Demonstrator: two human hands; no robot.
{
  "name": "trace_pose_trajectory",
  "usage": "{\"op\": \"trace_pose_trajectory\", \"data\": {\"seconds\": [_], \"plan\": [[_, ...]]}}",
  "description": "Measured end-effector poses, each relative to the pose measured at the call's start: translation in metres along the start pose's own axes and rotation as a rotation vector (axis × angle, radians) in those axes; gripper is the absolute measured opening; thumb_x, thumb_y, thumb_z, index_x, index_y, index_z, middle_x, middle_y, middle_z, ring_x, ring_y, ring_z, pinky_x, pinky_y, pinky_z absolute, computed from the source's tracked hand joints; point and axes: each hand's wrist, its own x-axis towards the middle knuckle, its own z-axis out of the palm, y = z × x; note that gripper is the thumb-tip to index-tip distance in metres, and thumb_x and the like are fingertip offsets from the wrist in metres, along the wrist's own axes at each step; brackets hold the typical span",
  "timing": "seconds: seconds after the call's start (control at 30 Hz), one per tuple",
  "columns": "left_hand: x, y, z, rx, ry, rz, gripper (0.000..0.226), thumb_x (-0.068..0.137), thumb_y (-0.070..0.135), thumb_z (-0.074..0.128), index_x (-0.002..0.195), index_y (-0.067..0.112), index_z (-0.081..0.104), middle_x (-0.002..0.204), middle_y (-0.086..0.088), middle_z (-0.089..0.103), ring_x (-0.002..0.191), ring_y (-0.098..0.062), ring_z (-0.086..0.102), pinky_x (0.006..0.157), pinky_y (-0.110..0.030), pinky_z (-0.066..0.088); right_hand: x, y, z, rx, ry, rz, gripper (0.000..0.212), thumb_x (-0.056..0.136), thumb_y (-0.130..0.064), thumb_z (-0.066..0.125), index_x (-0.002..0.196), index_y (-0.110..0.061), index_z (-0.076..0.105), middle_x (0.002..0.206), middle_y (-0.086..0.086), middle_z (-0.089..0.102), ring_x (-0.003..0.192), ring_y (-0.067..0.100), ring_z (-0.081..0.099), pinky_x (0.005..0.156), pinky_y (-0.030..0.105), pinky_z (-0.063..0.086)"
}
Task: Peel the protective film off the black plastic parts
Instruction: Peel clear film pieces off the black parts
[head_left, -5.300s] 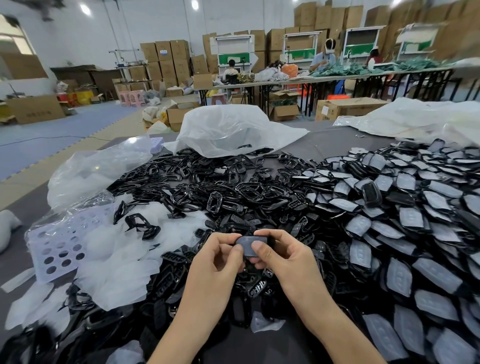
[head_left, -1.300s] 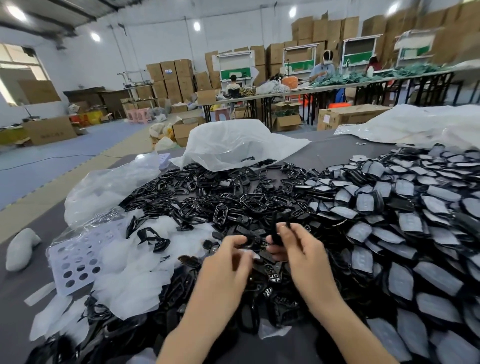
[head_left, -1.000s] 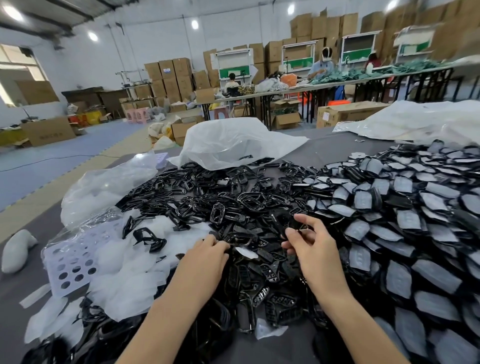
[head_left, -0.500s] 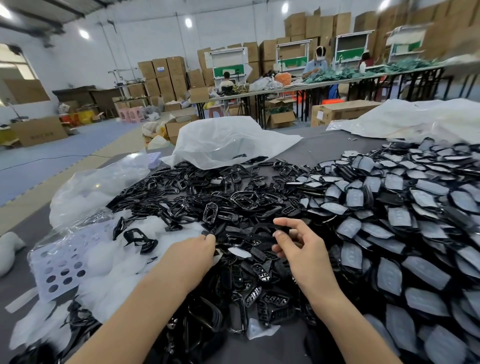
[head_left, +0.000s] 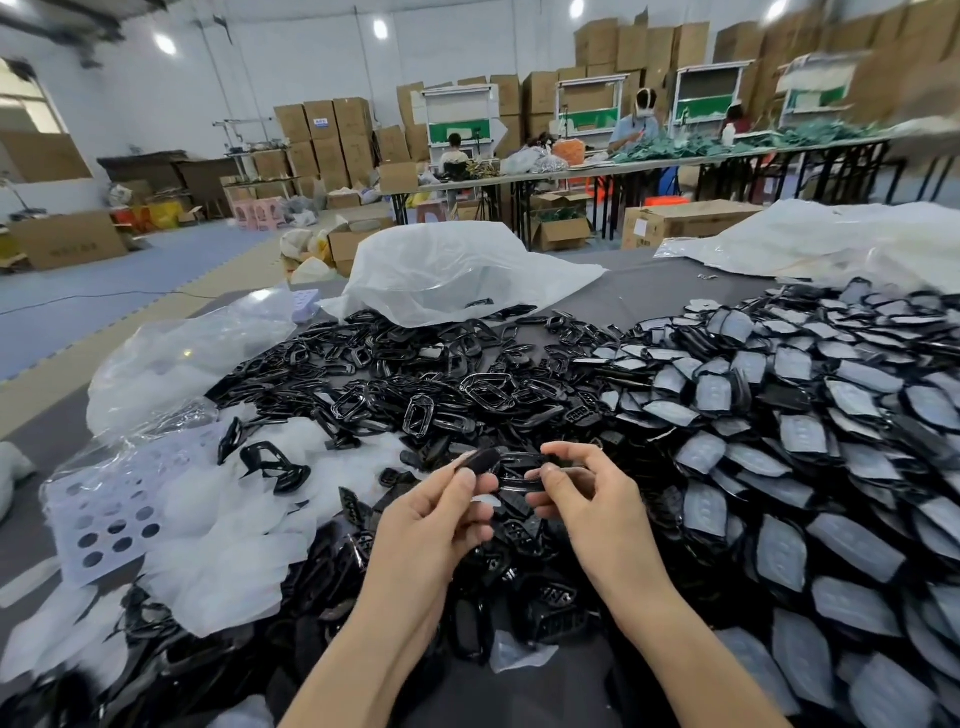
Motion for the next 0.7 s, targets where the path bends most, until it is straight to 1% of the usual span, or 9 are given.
{"op": "trace_pose_trajectory", "data": {"seconds": [0.07, 0.13, 0.2, 0.27, 0.3, 0.37, 0.43, 0.53, 0.7], "plan": [[-0.001, -0.004, -0.002, -0.018, 0.016, 0.001, 0.017, 0.096, 0.004, 0.058, 0.101, 0.004, 0.074, 0.086, -0.007, 0.073, 0.063, -0.008, 0.063, 0.059, -0.019, 0.056, -0.001, 0.000, 0.002, -0.009, -0.010, -0.001, 0.018, 0.099, -0.017, 0.062, 0.102, -0.034, 0.066, 0.089, -0.007, 0.077, 0.076, 0.013, 0.075, 0.075, 0.031, 0.058], [-0.003, -0.007, -0.002, -0.029, 0.014, -0.008, 0.021, 0.096, 0.002, 0.057, 0.089, 0.006, 0.076, 0.080, -0.007, 0.070, 0.062, -0.009, 0.063, 0.059, -0.020, 0.056, -0.002, 0.000, 0.003, -0.016, -0.024, -0.002, 0.018, 0.099, -0.017, 0.062, 0.102, -0.034, 0.066, 0.090, -0.007, 0.077, 0.076, 0.012, 0.075, 0.074, 0.030, 0.059], [-0.004, -0.007, -0.002, -0.075, 0.013, -0.036, 0.023, 0.097, 0.010, 0.057, 0.083, 0.007, 0.075, 0.078, -0.009, 0.069, 0.065, -0.011, 0.064, 0.061, -0.022, 0.058, -0.004, 0.000, 0.005, -0.020, -0.038, 0.000, 0.017, 0.099, -0.017, 0.061, 0.102, -0.034, 0.066, 0.089, -0.008, 0.077, 0.075, 0.011, 0.075, 0.072, 0.027, 0.058], [-0.007, -0.008, -0.002, -0.101, 0.007, -0.030, 0.025, 0.097, 0.021, 0.058, 0.088, 0.007, 0.076, 0.080, -0.010, 0.071, 0.069, -0.014, 0.066, 0.065, -0.024, 0.059, -0.005, -0.001, 0.006, -0.015, -0.050, 0.004, 0.017, 0.099, -0.016, 0.061, 0.102, -0.032, 0.067, 0.087, -0.008, 0.077, 0.074, 0.011, 0.075, 0.070, 0.024, 0.058], [-0.009, -0.009, -0.003, -0.041, 0.001, 0.011, 0.024, 0.097, 0.024, 0.058, 0.092, 0.011, 0.078, 0.082, -0.008, 0.072, 0.072, -0.014, 0.067, 0.068, -0.024, 0.058, -0.006, -0.002, 0.006, -0.008, -0.055, 0.006, 0.018, 0.099, -0.015, 0.061, 0.102, -0.032, 0.067, 0.086, -0.008, 0.077, 0.074, 0.012, 0.075, 0.069, 0.023, 0.058], [-0.012, -0.011, -0.005, 0.274, 0.009, 0.169, 0.018, 0.098, 0.021, 0.060, 0.099, 0.024, 0.078, 0.084, -0.001, 0.074, 0.076, -0.011, 0.067, 0.074, -0.020, 0.055, -0.007, -0.004, 0.006, -0.001, -0.062, 0.004, 0.019, 0.099, -0.014, 0.061, 0.102, -0.032, 0.068, 0.085, -0.008, 0.077, 0.074, 0.012, 0.075, 0.069, 0.022, 0.058], [-0.014, -0.012, -0.007, 0.543, 0.038, 0.319, 0.021, 0.096, 0.016, 0.064, 0.104, 0.033, 0.073, 0.089, 0.009, 0.073, 0.080, -0.004, 0.067, 0.076, -0.015, 0.052, -0.009, -0.006, 0.006, -0.001, -0.073, -0.004, 0.020, 0.099, -0.014, 0.061, 0.102, -0.033, 0.069, 0.084, -0.007, 0.076, 0.074, 0.012, 0.075, 0.069, 0.020, 0.057], [-0.014, -0.011, -0.006, 0.601, 0.099, 0.374, 0.018, 0.094, 0.017, 0.066, 0.100, 0.033, 0.068, 0.092, 0.019, 0.070, 0.086, 0.000, 0.065, 0.076, -0.010, 0.047, -0.010, -0.008, 0.005, 0.000, -0.092, -0.025, 0.021, 0.100, -0.015, 0.061, 0.103, -0.034, 0.070, 0.083, -0.006, 0.076, 0.075, 0.012, 0.075, 0.070, 0.019, 0.057], [-0.011, -0.014, -0.009, 0.616, 0.163, 0.425, 0.013, 0.092, 0.022, 0.068, 0.092, 0.035, 0.068, 0.093, 0.013, 0.067, 0.088, -0.001, 0.062, 0.074, -0.008, 0.043, -0.014, -0.012, 0.009, 0.042, -0.145, -0.063, 0.026, 0.099, -0.018, 0.063, 0.102, -0.041, 0.073, 0.086, -0.003, 0.076, 0.078, 0.012, 0.075, 0.073, 0.018, 0.056]]}}
